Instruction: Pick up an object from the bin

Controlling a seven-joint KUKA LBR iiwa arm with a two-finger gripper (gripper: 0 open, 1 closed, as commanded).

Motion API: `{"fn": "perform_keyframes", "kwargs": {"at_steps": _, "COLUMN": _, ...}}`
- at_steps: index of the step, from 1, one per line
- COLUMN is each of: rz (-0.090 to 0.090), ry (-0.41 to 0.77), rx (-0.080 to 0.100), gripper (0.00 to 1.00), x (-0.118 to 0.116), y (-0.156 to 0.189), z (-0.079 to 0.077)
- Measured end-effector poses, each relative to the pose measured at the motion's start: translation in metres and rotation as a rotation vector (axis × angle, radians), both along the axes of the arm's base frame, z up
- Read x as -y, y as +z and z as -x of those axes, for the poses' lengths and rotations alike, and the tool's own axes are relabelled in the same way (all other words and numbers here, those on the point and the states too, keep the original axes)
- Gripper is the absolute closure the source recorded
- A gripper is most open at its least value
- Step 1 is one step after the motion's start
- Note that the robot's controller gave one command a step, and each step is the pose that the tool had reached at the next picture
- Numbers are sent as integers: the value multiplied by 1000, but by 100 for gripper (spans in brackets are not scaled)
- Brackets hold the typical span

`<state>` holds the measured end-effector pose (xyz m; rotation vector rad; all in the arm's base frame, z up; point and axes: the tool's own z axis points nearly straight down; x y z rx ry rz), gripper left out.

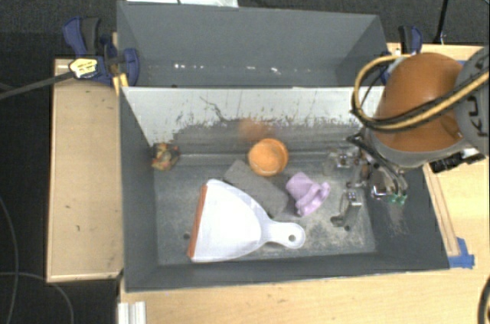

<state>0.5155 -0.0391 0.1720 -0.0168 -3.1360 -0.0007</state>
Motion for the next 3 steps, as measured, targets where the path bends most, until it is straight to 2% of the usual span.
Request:
{"fn": "perform_keyframes", "kwargs": {"at_steps": 1, "rz": 1, "ry": 1, "rx": 8, "gripper": 0, "x": 0, "y": 5, "z": -2}}
{"fn": "perform_keyframes", "kwargs": {"at_steps": 2, "rz": 0, "ry": -53, "rx": 8, "gripper": 100, "x": -42, "y": -63, "z": -35}}
{"fn": "perform_keyframes", "kwargs": {"at_steps": 3, "rz": 0, "ry": -52, "rx": 8, "gripper": 100, "x": -42, "y": -63, "z": -35}}
